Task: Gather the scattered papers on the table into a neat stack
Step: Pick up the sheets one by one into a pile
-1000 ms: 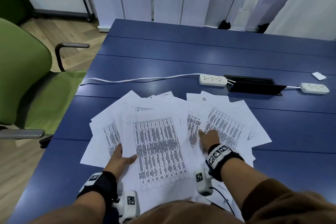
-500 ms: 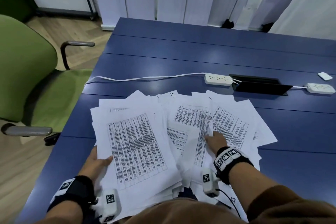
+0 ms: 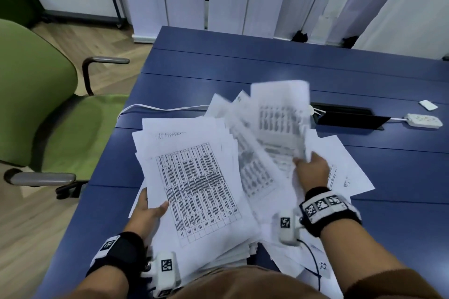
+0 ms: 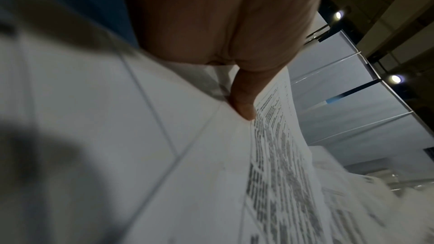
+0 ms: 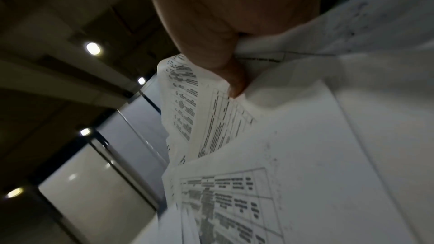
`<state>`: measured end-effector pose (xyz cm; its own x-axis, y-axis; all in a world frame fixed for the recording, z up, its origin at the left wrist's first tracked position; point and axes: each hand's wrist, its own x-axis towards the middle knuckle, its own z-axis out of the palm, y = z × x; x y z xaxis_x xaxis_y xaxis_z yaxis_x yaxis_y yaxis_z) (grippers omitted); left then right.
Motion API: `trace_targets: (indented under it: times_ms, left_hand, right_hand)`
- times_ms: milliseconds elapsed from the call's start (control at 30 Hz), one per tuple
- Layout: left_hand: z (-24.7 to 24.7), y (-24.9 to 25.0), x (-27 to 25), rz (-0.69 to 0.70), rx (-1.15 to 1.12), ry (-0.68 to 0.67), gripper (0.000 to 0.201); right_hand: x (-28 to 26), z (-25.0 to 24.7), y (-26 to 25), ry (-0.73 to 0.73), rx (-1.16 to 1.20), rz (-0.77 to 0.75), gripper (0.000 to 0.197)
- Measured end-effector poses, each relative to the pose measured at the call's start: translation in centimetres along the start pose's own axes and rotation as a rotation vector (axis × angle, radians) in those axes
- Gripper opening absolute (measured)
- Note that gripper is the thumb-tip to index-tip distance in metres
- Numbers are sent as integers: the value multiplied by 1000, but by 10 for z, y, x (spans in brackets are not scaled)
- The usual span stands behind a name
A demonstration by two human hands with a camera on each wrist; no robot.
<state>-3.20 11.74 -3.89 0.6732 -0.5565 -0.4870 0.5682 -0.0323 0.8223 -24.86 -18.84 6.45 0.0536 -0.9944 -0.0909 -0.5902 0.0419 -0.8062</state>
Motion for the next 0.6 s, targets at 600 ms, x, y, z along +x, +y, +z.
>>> trace_targets:
  times_ms: [600]
  left_hand:
    - [52,-5,24,-151,161,-96,69]
  right_hand:
    - [8,-36,30,-157,382,221,34]
